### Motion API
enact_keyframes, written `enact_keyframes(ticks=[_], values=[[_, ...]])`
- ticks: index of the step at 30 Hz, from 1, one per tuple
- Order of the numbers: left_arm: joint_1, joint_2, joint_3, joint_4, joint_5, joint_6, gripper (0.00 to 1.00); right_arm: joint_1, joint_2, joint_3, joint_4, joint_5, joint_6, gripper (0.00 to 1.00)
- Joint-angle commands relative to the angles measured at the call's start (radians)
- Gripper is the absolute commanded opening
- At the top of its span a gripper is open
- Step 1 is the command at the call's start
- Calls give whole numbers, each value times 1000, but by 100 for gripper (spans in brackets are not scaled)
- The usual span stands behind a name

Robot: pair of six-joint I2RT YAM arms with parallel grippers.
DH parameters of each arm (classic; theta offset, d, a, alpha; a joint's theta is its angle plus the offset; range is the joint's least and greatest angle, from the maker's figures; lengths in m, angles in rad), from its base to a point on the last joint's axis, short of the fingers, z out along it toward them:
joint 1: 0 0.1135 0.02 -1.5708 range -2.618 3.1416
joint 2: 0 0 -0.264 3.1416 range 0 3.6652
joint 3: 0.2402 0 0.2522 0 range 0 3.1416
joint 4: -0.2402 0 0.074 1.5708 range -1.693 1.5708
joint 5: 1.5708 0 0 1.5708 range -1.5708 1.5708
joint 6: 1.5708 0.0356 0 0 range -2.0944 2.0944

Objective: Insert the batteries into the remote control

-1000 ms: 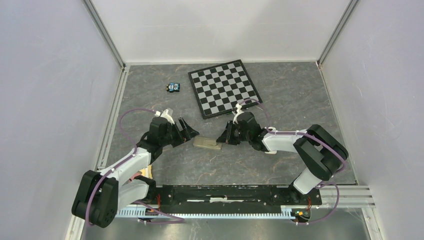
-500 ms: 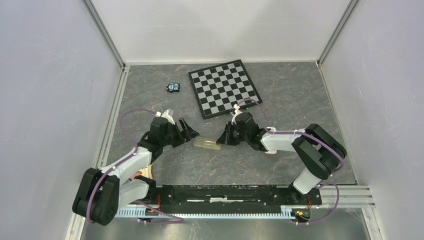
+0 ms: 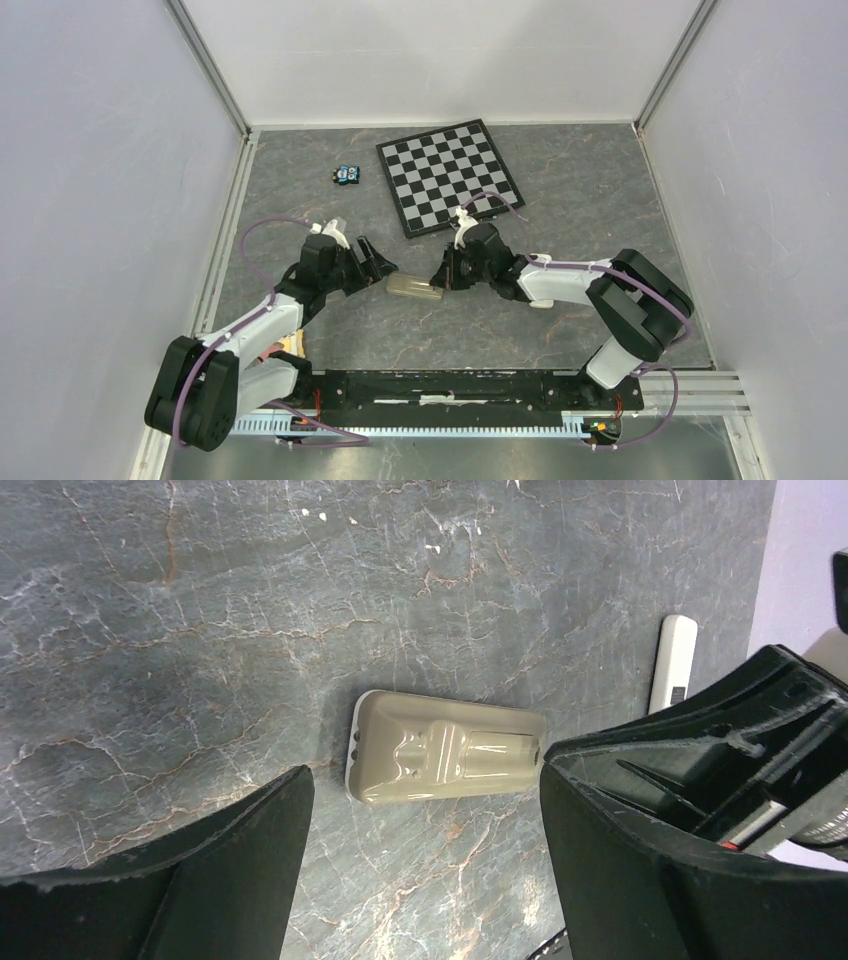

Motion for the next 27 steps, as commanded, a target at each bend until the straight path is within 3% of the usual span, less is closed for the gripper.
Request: enact_keyframes(ticks=[1,13,23,27], values=[[4,-20,28,10,-26,42,88,7,-55,48,39,18,-86,0],[5,-32,30,1,-28,42,88,21,26,22,38,2,-56,0],[5,-42,31,-4,-32,40,89,27,40,48,-79,80,-87,0],[5,-53,41,-17,-35,40,89,27,-31,23,35,51,-149,3]])
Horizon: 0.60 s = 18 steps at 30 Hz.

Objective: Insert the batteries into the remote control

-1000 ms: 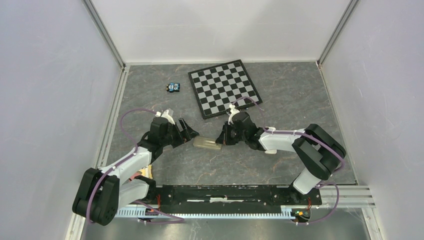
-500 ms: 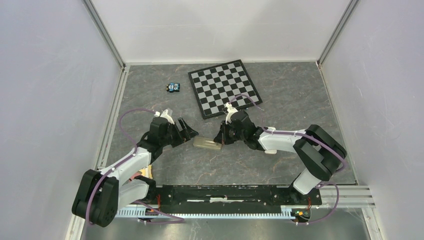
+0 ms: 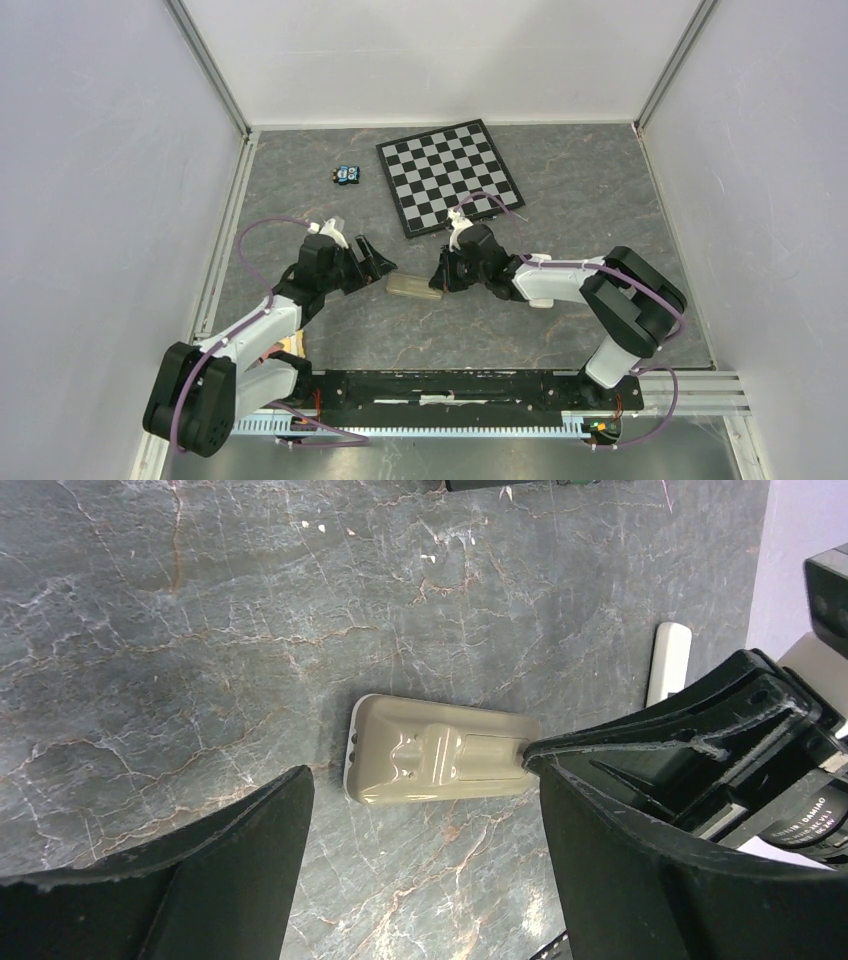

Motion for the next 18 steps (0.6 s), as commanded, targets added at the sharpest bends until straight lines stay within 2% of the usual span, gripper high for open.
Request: enact_keyframes(ticks=[1,3,5,7,9,11,12,18], values=[[4,-31,44,-13,-17,41,89,5,-78,9,51,13,-116,6],[5,-50,53,-27,-25,41,90,5,-97,40,38,1,-207,19],[4,-84,69,-66,-78,33,92,5,-116,55,34,-7,-312,41],[4,-133,86,-160,-177,29,95,5,-125,48,43,-18,-448,63],[5,-192,98,-233,-275,25,98,6,-106,61,11,-37,-569,74],[6,-258,110,-295,-363,17,100,14,-64,92,-47,-73,-662,93],[5,-282,119,-330,-397,12,100,22,-41,110,-75,-76,-726,98],[6,-341,243,-586,-520,-70,100,86,40,169,-137,-55,-890,98]])
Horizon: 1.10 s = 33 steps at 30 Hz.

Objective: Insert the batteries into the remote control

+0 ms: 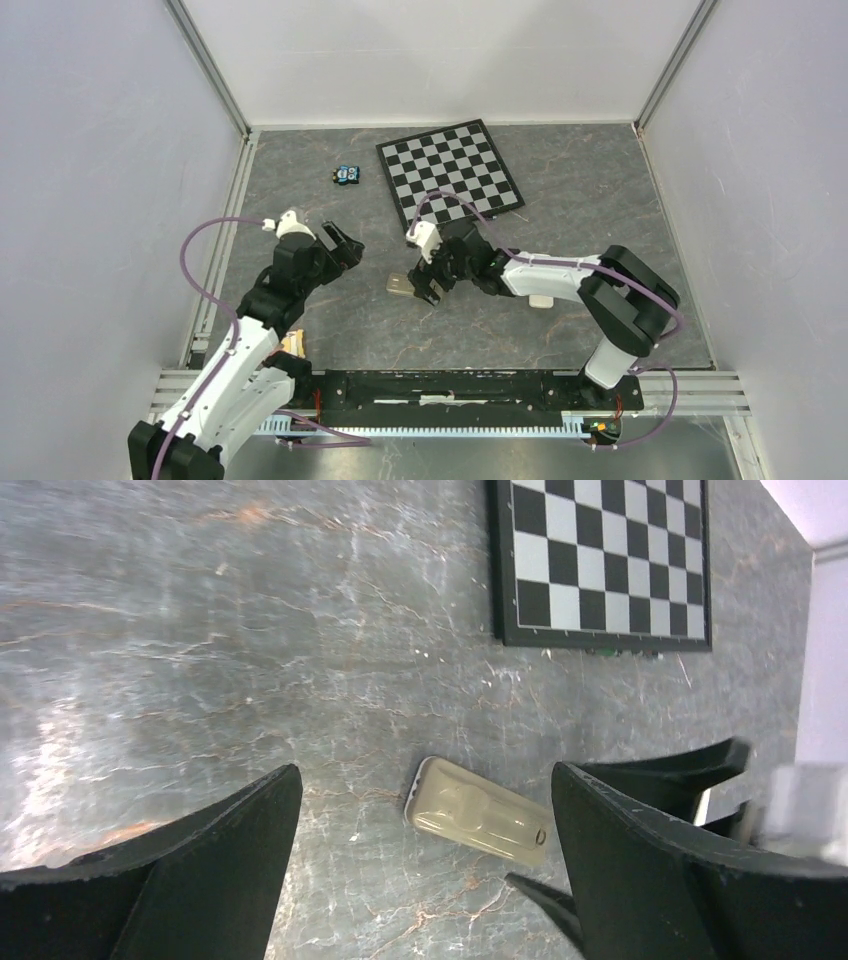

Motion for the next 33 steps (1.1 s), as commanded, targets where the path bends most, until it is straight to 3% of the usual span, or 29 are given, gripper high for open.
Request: enact_keyframes(ticks=[1,4,9,16,24,33], values=[[5,-15,129,-242,-155,-58,100,41,54,68,-69,-10,-199,98],[5,-23,176,-296,-156,-46,100,49,112,123,-110,-3,-216,92],[7,-63,180,-284,-134,17,100,50,191,184,-140,1,-170,60],[6,-101,169,-268,-123,18,100,49,146,122,-26,150,-53,32],[5,-100,171,-262,-101,29,100,-5,-12,53,-23,485,171,31],[5,-91,158,-233,-48,49,100,-327,-215,-145,-52,614,333,30]])
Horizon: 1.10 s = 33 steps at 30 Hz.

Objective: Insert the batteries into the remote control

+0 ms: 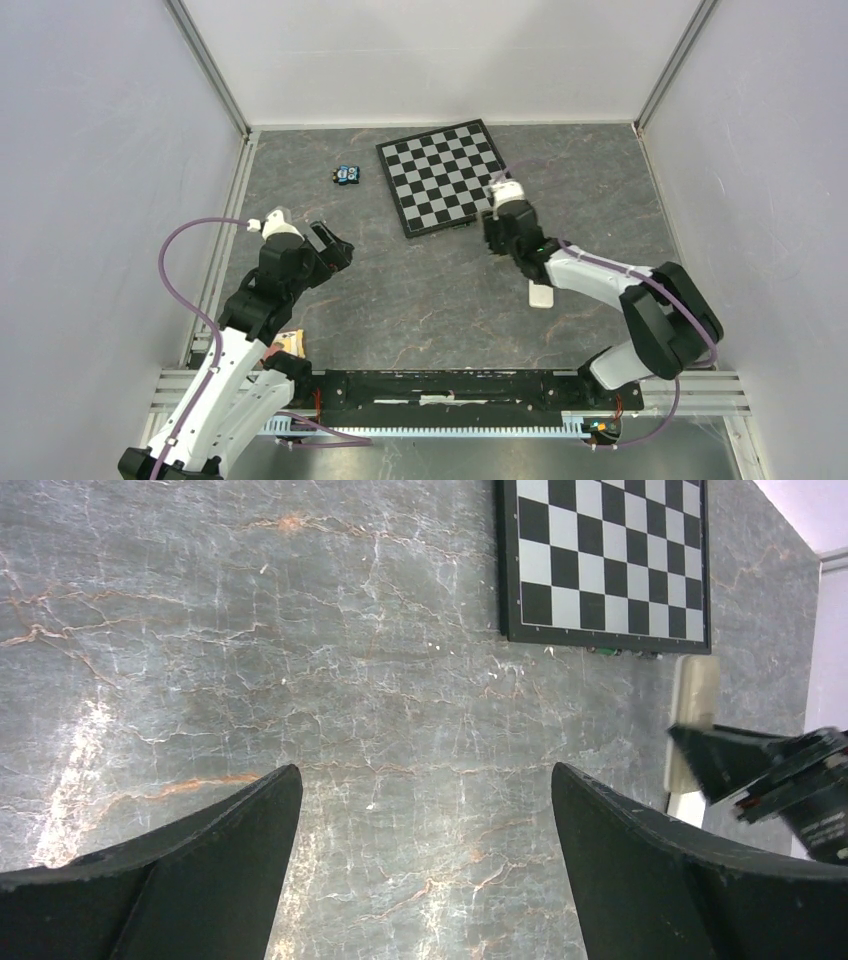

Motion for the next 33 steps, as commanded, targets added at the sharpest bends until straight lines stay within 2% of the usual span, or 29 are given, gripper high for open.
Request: enact_keyframes(ticks=[1,9,14,18,20,23,25,29,33], values=[[5,4,8,38,36,46,100,-146,-73,-66,-1,141,93,30],[6,16,6,52,77,63,100,-458,-117,-163,-15,113,96,30],[5,26,0,70,105,69,100,-570,-107,-189,-24,86,89,29],[6,38,-2,76,113,70,100,-604,-91,-209,-19,57,79,31],[5,41,-2,78,119,69,100,-608,-79,-211,-24,49,80,38],[6,40,-3,78,120,70,100,-608,-82,-214,-50,61,110,65],[5,37,-3,78,120,71,100,-607,-115,-217,-62,69,113,77],[6,26,-6,79,122,74,100,-605,-198,-202,-90,16,80,87],[7,23,-6,87,127,79,100,-549,-274,-188,-160,8,71,91]])
